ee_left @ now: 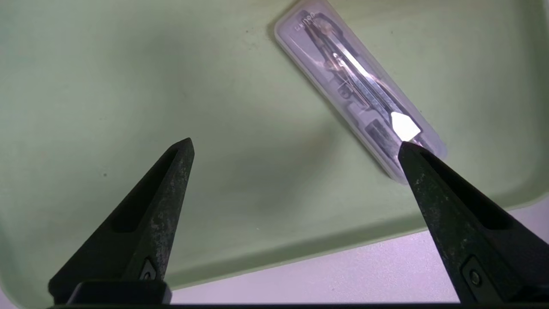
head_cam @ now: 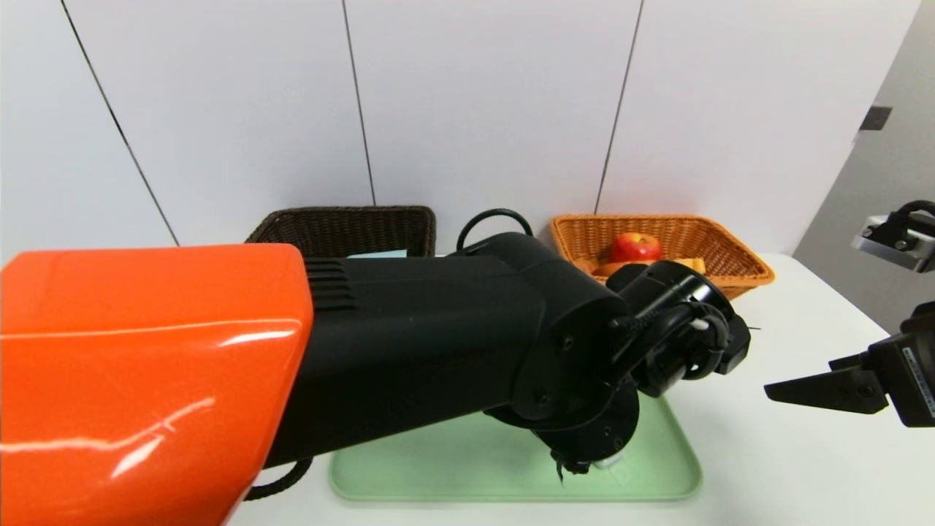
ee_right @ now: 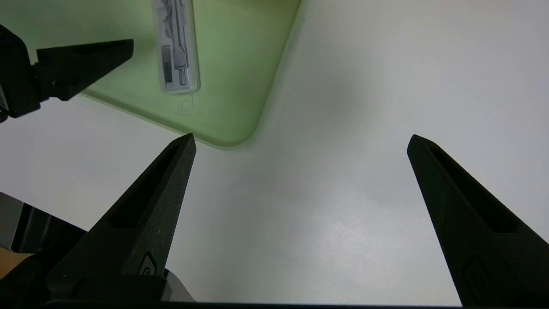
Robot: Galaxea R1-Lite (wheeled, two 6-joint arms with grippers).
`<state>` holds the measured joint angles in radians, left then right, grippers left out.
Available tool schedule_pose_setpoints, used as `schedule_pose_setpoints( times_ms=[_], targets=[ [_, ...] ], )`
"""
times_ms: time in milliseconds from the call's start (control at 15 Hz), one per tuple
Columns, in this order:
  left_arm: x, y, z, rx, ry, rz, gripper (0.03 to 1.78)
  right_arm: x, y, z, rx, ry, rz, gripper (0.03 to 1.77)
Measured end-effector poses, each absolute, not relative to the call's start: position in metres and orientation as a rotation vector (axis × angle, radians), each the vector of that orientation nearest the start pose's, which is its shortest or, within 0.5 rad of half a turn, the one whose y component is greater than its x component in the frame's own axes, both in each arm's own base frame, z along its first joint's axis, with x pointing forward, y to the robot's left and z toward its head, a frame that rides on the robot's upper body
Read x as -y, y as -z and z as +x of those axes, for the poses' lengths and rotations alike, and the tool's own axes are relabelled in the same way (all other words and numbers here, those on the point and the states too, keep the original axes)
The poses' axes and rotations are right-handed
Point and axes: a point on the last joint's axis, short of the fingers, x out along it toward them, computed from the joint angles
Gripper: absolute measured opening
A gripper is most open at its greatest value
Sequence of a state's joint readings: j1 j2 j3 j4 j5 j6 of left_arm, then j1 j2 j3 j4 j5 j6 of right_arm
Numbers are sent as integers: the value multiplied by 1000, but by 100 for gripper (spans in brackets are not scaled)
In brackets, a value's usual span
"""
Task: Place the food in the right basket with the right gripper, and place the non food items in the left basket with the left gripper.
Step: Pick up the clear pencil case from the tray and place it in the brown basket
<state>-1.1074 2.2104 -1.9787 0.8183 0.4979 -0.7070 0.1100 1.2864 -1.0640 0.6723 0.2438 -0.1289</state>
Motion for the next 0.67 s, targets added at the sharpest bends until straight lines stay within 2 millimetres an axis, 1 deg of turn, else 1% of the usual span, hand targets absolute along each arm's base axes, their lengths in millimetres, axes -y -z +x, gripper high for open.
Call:
schedule_pose_setpoints(
  times_ms=[333,667],
  targets=[
    [378,-175,193,-836,244,144,169,-24,-239,166,-862,-386,-60,169],
    [392,-179,190,-759,326,123,169,-24,-235,165,-874,-391,-61,169]
  ],
)
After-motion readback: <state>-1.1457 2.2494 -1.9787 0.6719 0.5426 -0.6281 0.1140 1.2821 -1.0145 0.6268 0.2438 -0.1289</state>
